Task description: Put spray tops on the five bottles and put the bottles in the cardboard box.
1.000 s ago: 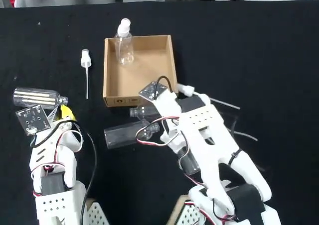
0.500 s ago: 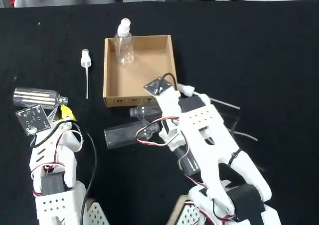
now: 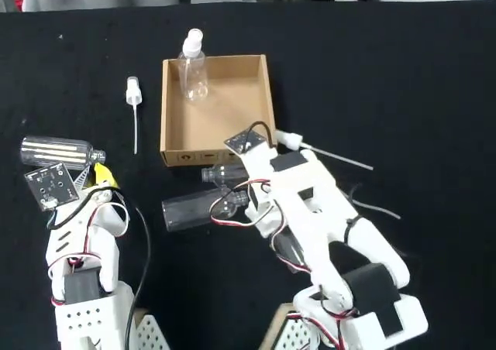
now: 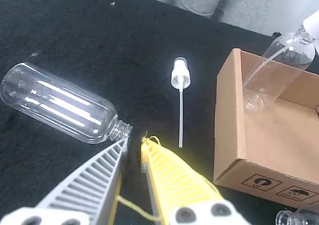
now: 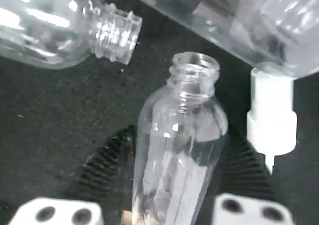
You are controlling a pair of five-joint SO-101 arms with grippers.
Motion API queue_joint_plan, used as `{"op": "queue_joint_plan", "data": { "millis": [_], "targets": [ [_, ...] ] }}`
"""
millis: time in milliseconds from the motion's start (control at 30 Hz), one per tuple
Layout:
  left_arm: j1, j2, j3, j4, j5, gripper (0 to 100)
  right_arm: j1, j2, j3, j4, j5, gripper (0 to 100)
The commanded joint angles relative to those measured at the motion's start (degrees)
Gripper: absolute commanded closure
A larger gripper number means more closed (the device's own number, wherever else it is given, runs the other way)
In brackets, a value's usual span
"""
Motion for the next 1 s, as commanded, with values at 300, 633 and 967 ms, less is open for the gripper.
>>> {"op": "queue_joint_plan", "data": {
  "millis": [300,633,967],
  "targets": [
    [-0.6,-0.4,1.5,-1.2,-0.4,96,-0.5,-11.9,-3.8,7.0,0.1,87.5],
    [-0.6,-0.4,1.5,-1.1,-0.4,96,-0.6,-21.6,-8.7,14.7,0.2,87.5],
    [-0.4,-0.4,1.5,-1.2,-0.4,96,3.5,-31.0,-8.2,14.5,0.2,87.5]
  ]
}}
